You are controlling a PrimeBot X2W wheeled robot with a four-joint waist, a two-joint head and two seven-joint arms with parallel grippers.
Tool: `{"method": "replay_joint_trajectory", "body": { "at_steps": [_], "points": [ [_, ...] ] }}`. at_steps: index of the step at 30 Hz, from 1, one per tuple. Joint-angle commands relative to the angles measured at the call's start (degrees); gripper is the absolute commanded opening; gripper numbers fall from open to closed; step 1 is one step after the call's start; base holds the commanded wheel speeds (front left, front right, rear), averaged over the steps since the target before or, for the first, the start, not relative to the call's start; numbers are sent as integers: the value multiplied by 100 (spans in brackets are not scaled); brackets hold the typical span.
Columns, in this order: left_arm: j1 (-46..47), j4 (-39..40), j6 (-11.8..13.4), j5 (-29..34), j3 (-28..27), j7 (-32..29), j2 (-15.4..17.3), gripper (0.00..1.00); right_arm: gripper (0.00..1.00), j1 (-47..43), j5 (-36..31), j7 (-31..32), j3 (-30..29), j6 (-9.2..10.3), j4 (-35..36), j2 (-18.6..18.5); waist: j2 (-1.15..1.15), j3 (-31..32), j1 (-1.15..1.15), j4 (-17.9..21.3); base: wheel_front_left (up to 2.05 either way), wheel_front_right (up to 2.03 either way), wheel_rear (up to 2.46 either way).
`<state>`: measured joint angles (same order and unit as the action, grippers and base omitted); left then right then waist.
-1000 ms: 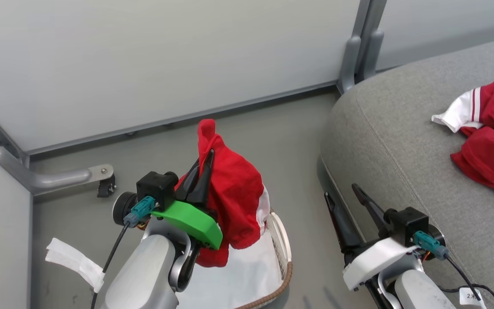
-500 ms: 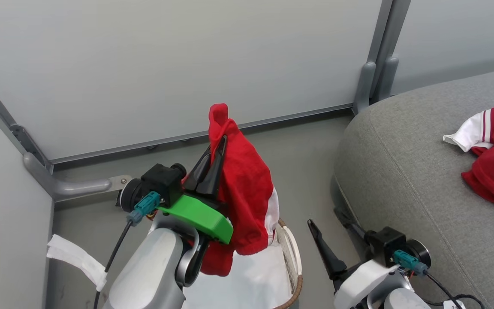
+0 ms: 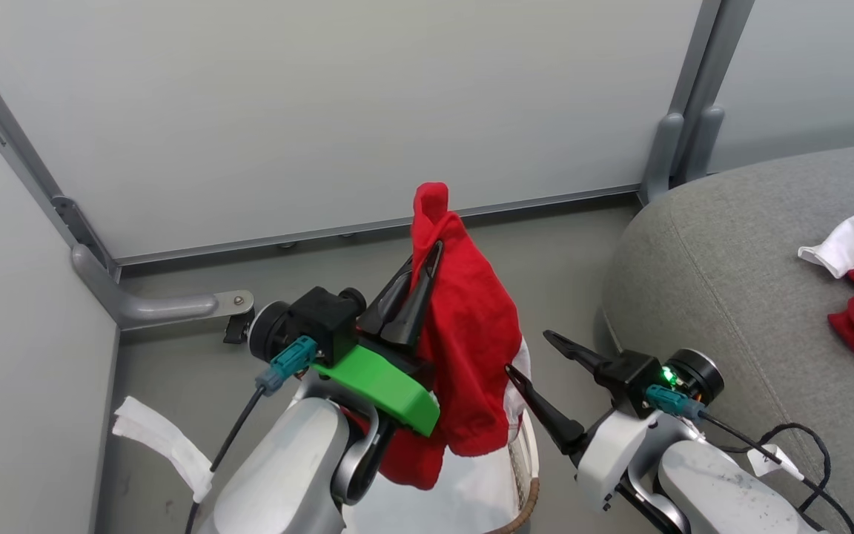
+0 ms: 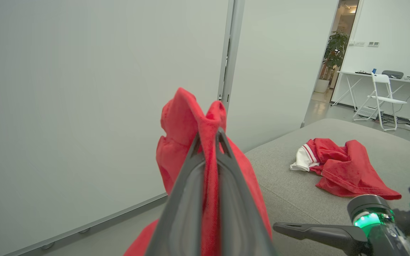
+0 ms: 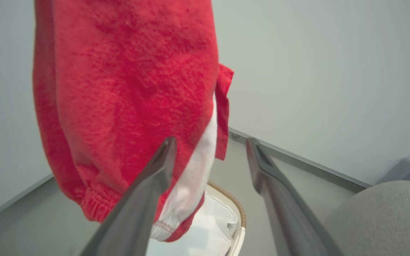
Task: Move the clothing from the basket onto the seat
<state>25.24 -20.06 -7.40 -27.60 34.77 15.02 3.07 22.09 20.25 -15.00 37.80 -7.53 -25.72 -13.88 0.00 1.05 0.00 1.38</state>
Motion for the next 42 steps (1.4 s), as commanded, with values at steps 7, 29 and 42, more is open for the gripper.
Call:
{"method": "replay_joint_trajectory", "body": {
  "at_steps": [7,29,42],
  "points": [
    [200,62,-15,-109,305,21,10,0,100,653,753,-27,1113,8,-324,-419,0,-48,0,-230,0,0,0],
    [456,102,-15,-407,904,22,-3,0,100,1510,1765,-27,2457,8,-509,-514,0,-222,0,-727,0,0,0],
    [496,47,-15,-488,902,22,-11,0,0,1526,1916,-27,2647,8,-468,-480,0,-275,0,-738,0,0,0]
  ]
}}
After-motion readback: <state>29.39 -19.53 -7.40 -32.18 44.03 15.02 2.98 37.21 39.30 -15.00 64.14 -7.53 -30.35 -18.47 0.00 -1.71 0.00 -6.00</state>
